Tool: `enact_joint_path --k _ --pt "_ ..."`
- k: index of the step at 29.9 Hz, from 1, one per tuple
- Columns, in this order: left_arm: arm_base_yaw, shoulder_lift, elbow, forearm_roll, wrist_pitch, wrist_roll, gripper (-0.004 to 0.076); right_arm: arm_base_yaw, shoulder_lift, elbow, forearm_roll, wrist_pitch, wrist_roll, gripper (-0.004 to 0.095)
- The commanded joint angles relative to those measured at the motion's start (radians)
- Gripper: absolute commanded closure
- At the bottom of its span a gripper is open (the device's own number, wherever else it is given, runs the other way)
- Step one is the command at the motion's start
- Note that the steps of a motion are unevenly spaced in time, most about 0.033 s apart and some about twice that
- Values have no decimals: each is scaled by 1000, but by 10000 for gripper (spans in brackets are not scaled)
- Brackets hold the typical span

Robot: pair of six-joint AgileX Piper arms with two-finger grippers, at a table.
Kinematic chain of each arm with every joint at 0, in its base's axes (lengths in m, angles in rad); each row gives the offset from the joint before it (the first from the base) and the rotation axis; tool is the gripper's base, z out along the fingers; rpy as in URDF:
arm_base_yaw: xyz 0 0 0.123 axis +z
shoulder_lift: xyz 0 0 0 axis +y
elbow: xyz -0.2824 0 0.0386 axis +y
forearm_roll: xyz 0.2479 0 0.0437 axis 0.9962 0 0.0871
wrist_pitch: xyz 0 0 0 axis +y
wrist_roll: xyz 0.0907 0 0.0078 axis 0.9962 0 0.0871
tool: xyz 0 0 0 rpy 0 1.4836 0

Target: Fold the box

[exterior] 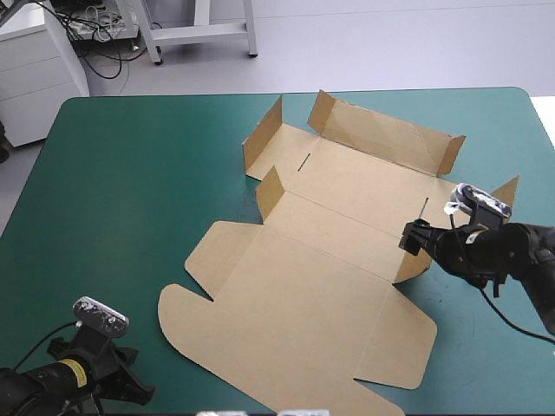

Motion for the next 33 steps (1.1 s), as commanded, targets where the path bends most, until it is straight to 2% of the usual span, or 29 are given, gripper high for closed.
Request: enact_joint_path --k 1,9,12,16,23,25,33 --pt "-6 6 -23 -10 -35 -4 756 3 81 -81 12 -7 -18 35" --pt "-6 6 -23 1 -35 -20 756 3 216 -141 11 84 -57 35" --pt "-6 6 -23 1 -35 -20 756 3 230 -141 -8 83 -57 81" --pt "-6 6 -23 1 -35 -20 756 3 240 -141 -20 73 -40 267" --pt "-6 6 -23 1 -35 -20 756 3 242 -141 -32 59 -18 816" --pt "-6 6 -23 1 -35 -20 756 3 242 -141 -43 59 -18 932" --pt "-6 6 -23 1 -35 -20 756 3 242 -141 -92 59 -20 926"
